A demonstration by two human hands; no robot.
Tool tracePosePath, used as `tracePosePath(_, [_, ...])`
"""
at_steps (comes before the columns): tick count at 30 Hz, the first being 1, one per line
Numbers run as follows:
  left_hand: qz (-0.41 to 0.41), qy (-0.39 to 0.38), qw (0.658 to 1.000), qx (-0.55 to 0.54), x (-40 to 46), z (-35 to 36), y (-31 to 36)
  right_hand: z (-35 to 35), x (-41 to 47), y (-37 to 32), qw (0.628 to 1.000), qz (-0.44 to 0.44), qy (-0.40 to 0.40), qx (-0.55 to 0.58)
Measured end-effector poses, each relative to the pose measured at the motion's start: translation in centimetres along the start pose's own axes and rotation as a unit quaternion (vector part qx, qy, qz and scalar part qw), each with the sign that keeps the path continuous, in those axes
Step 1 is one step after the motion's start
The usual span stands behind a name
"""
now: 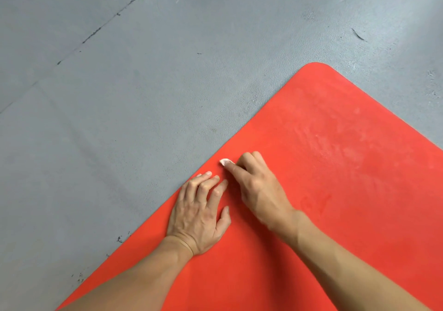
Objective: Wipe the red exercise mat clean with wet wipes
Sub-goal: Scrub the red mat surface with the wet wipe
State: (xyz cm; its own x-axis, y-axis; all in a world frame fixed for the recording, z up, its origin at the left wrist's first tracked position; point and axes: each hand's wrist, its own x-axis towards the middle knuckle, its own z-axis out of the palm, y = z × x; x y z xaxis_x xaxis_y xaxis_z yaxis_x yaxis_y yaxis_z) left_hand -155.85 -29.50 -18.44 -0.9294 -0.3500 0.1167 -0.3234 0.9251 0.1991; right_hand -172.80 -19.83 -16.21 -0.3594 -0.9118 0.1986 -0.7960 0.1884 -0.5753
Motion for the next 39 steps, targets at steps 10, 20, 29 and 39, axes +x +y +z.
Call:
tracePosePath(10, [-0.003,-0.002,1.000,-0.003,0.0,0.0,0.0,0.4,3.4,0.7,1.000,-0.008,0.006,-0.005])
tracePosePath(20, [-0.006,-0.007,1.000,-0.002,-0.1,0.0,-0.1,-1.6,6.8,5.0,0.985,0.103,0.083,-0.112])
tracePosePath(29, [-0.003,-0.004,1.000,-0.005,0.0,0.0,-0.1,-3.0,5.8,7.2,0.984,0.098,0.090,-0.118])
tracePosePath(39, [-0.002,-0.001,1.000,-0.005,0.0,0.1,-0.2,-1.8,-3.6,2.8,0.994,-0.056,-0.028,-0.086])
